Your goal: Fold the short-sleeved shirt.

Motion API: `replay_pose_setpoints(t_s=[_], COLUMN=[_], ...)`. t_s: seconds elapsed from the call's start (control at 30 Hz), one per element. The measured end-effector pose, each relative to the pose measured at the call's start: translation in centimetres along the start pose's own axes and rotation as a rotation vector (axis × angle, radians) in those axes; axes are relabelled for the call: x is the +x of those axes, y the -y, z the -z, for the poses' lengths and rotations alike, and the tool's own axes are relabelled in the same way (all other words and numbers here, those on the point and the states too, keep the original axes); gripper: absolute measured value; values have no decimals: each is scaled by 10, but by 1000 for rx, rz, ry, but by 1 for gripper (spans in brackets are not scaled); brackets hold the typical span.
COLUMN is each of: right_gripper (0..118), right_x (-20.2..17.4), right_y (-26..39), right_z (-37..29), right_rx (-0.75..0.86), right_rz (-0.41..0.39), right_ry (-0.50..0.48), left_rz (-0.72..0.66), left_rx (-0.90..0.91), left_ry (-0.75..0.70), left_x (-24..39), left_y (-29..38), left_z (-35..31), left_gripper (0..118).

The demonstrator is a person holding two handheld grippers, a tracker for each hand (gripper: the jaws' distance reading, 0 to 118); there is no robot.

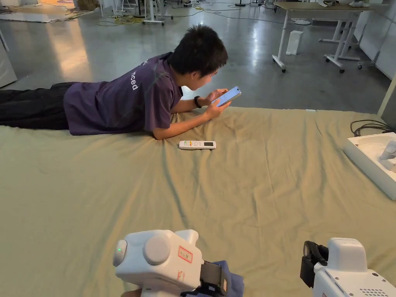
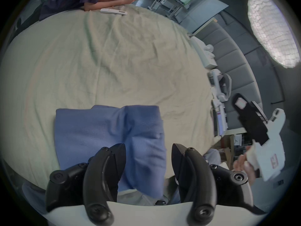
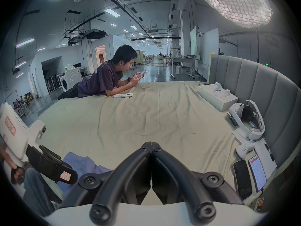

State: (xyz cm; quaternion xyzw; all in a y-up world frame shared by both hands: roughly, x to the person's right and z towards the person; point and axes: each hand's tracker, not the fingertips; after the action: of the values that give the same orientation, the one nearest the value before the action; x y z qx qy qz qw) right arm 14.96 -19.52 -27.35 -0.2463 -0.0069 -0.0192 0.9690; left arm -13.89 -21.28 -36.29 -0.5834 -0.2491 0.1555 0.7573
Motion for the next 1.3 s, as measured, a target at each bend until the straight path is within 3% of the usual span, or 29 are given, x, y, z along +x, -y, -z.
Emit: replay_pose_setpoints(t_s=[0.13, 0.23, 0.33, 0.43, 0.57, 0.7, 0.93, 1.1, 1.3], right_gripper=[0, 0, 0, 0, 0, 0, 0, 0, 0], right_x=[-5, -9, -12, -16, -16, -15, -14, -14, -22], right_y=[-2, -4, -6, -8, -12, -16, -24, -40, -69], right_z=[-3, -4, -5, -8, -12, -15, -24, -31, -38], right_rx=[18, 25, 34, 48, 56, 72, 120, 163, 253], right_rz=[3, 11, 15, 10, 27, 44, 43, 38, 23], right_ry=[-10, -19, -29, -38, -51, -44, -25, -8, 35], left_rz=[4, 40, 11, 34, -12, 46, 73, 163, 272], left_rx=[72, 93, 64, 22, 2, -5, 43, 285, 633], left_ry=[31, 5, 12, -63, 65, 0, -13, 18, -189], left_x=[-5, -5, -9, -7, -3, 3, 7, 21, 28], left_y=[-2, 2, 5, 10, 16, 21, 29, 29, 15], left_z=[-20, -17, 5, 39, 71, 96, 88, 27, -46], left_gripper=[58, 20, 13, 12, 12, 12, 10, 10, 4])
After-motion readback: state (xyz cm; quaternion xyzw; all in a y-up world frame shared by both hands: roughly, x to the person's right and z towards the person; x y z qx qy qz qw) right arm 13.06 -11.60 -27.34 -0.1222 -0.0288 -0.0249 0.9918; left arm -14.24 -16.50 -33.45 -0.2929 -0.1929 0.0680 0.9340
